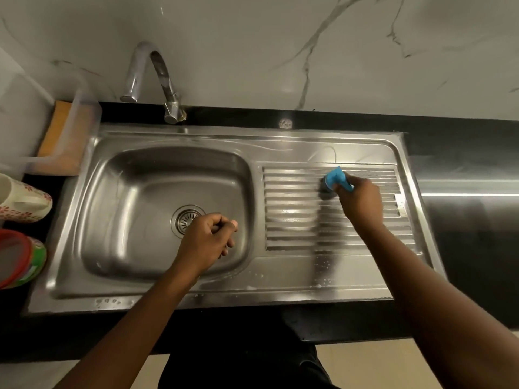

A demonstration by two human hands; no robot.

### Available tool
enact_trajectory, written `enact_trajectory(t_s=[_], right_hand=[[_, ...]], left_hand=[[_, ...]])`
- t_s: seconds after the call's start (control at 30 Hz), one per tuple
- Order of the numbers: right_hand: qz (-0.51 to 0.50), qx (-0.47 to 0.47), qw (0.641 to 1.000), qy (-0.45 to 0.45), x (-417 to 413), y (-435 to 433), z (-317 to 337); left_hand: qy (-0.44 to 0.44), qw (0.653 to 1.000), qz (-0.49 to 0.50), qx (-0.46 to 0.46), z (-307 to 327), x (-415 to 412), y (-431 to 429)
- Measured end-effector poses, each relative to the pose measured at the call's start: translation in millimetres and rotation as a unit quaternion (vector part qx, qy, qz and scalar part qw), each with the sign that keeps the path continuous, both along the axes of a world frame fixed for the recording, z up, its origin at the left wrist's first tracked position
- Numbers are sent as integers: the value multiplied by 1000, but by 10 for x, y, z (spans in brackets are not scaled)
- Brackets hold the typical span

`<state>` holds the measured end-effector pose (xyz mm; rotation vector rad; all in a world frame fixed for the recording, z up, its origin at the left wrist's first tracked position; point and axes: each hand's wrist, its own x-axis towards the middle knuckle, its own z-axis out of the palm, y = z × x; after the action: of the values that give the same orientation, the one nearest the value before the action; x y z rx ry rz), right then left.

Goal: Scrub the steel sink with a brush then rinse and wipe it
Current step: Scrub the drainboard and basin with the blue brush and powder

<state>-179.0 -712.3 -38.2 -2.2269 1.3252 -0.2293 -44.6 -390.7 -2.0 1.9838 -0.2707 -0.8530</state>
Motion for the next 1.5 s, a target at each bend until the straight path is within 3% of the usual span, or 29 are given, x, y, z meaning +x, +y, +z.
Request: enact_trajectory(t_s=[0.1,0.2,0.37,0.57,0.7,0.9,1.03,1.33,1.43,1.5], right_hand=[[-26,36,998,-41,296,141,-59],[37,79,994,-73,676,631,-134],[113,62,991,-40,777,924,-114],[-55,27,998,-23,-48,-161,18],[-123,46,990,-43,50,-250,-44],[35,131,984,-117,952,817,-124],[90,122,984,-93,1060,977,-62],[-108,45,992,-44,-66,-481,22],[-147,51,986,-51,39,-485,9],[-119,69,988,-75,294,-194,-32]], left_hand=[[-1,1000,-7,0,-16,-23,-44],[11,1000,-10,-4,-35,-50,-110],[16,1000,-21,-7,-43,-73,-226],[16,999,-29,-6,-64,-53,-238],[19,1000,-22,-10,-79,-36,-240],[11,1000,-17,-12,-66,-37,-284],[8,1000,-20,-6,-61,-56,-331],[10,999,-35,-8,-108,-95,-374],[10,999,-32,-10,-114,-91,-372],[8,999,-34,-8,-104,-99,-366]])
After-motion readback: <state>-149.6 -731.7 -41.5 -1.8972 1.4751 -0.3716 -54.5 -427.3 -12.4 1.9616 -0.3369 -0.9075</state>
